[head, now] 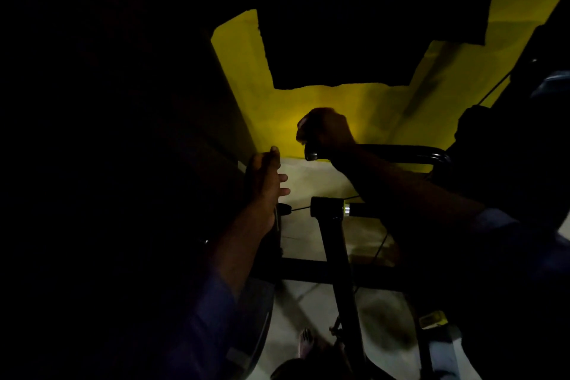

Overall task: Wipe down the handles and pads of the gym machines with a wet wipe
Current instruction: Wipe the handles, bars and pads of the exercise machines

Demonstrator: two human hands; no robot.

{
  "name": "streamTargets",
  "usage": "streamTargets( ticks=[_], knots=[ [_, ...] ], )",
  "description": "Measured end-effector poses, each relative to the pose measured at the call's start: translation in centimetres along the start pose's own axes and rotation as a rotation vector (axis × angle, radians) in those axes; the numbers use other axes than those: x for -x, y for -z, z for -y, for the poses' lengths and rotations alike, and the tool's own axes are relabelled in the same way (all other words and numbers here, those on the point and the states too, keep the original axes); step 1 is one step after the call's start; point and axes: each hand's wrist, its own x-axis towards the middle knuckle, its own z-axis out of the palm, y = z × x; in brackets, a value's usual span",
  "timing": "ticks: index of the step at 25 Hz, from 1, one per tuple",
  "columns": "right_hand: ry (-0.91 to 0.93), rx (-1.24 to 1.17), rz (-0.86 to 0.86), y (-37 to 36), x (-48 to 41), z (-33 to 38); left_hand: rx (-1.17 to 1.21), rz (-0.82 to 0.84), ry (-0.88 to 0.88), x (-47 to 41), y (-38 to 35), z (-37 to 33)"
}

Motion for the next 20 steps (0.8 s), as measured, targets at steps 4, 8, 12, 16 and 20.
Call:
streamTargets(
  ticks=[4, 8, 12, 16, 20],
  knots=[
    [-0.139, -0.670, -0.075, 6.6, 5.6, 1.4, 0.048, 0.153, -0.118, 2.5, -1.1, -2.9],
    [-0.271, -0.873, -0.200, 11.5, 14.0, 0.9, 0.046, 0.409, -0.141, 8.3, -4.5, -6.1],
    [-0.229, -0.790, -0.330, 15.1, 24.9, -0.1, -0.070, 0.714, -0.149, 15.9, -8.5, -5.6],
    [-0.239, -0.454, -0.603, 15.9, 38.2, -2.0, -0.143, 0.964, -0.163, 23.9, -10.7, -1.2],
    [-0.345, -0.617, -0.938, 14.0, 52.4, -4.0, -0.125, 1.204, 0.025, 33.6, -10.3, 4.8]
  ],
)
